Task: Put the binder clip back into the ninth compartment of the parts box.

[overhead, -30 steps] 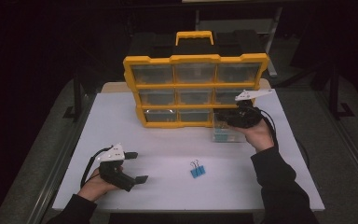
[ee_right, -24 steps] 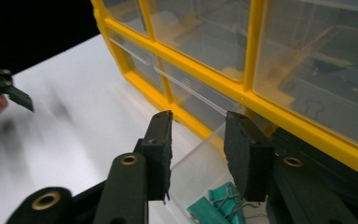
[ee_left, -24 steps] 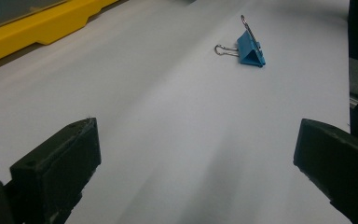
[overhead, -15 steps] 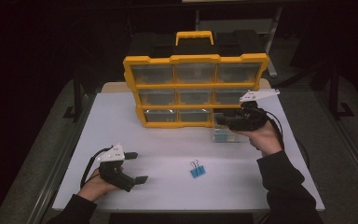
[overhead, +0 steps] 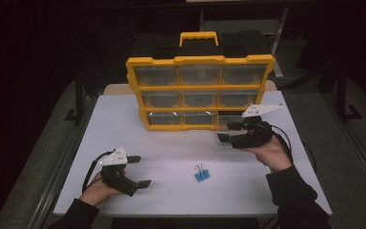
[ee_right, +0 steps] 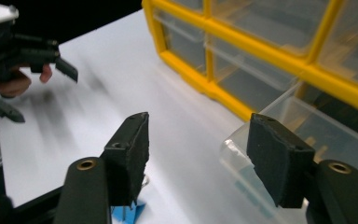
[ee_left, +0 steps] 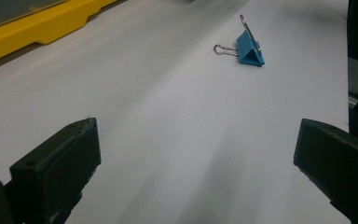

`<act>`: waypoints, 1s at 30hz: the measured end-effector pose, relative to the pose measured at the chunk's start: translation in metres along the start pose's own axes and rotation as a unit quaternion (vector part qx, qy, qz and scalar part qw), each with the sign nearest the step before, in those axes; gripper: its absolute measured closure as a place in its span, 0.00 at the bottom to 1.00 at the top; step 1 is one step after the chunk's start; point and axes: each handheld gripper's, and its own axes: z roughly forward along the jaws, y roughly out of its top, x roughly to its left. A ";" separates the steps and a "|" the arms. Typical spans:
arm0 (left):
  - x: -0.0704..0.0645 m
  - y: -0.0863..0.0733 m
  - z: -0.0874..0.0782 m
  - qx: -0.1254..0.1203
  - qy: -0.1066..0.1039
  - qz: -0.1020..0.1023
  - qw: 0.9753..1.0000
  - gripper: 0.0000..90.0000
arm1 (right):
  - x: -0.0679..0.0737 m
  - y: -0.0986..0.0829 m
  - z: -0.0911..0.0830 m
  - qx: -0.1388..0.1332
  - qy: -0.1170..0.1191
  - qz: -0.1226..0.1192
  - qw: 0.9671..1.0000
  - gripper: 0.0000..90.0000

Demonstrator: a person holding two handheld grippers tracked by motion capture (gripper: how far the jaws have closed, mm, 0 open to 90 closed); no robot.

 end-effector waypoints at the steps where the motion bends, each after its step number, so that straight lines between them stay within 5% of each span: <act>1: 0.000 0.000 0.000 0.000 0.000 0.001 1.000 0.00 | 0.002 -0.001 0.000 0.003 0.000 -0.001 1.000 0.41; 30: -0.001 0.000 0.000 0.001 -0.001 0.000 1.000 0.00 | 0.035 -0.059 0.045 0.064 0.012 -0.004 0.998 0.29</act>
